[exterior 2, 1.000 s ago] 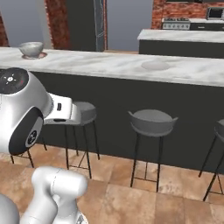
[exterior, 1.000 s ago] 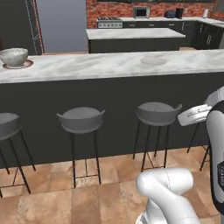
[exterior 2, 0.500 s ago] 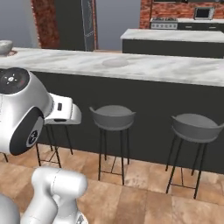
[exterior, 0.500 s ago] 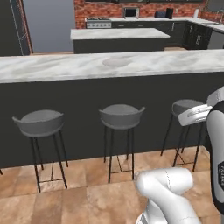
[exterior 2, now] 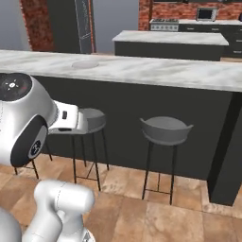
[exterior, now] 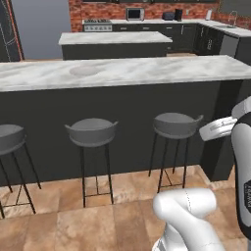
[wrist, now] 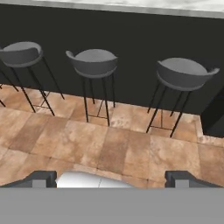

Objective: Move the bowls from the cabinet to the plates on the dining table.

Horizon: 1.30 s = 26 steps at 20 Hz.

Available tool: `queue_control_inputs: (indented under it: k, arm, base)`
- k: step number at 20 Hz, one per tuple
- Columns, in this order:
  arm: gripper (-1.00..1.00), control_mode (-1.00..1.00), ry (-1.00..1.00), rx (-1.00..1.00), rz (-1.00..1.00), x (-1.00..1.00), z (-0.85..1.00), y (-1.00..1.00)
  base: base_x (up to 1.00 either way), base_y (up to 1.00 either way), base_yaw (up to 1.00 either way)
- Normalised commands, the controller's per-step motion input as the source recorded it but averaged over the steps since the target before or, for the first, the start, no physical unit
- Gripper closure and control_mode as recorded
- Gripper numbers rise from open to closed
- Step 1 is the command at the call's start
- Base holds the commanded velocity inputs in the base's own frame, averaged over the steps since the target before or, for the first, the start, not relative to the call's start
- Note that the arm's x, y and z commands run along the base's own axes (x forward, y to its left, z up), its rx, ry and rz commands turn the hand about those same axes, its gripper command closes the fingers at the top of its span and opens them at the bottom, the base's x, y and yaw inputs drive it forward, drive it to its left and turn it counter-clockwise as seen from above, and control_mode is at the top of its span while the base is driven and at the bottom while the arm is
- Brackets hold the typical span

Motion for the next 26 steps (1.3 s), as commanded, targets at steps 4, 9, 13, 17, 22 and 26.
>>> queue_control_inputs:
  k: [4,9,13,17,22,26]
  arm:
    - [-1.00,1.00,0.00,0.00,0.00,0.00,0.00,0.00]
    - [-1.00,1.00,0.00,0.00,0.00,0.00,0.00,0.00]
    - [-1.00,1.00,0.00,0.00,0.00,0.00,0.00,0.00]
    - [-1.00,1.00,0.00,0.00,0.00,0.00,0.00,0.00]
    - [-1.00,1.00,0.00,0.00,0.00,0.00,0.00,0.00]
    - [-1.00,1.00,0.00,0.00,0.00,0.00,0.00,0.00]
  base:
    - [-0.54,-0.79,0.02]
    - [-0.50,-0.82,0.04]
    - [-0.34,-0.94,0.04]
    - [-0.02,-1.00,0.04]
    - [0.06,-1.00,0.03]
    - [0.19,-1.00,0.03]
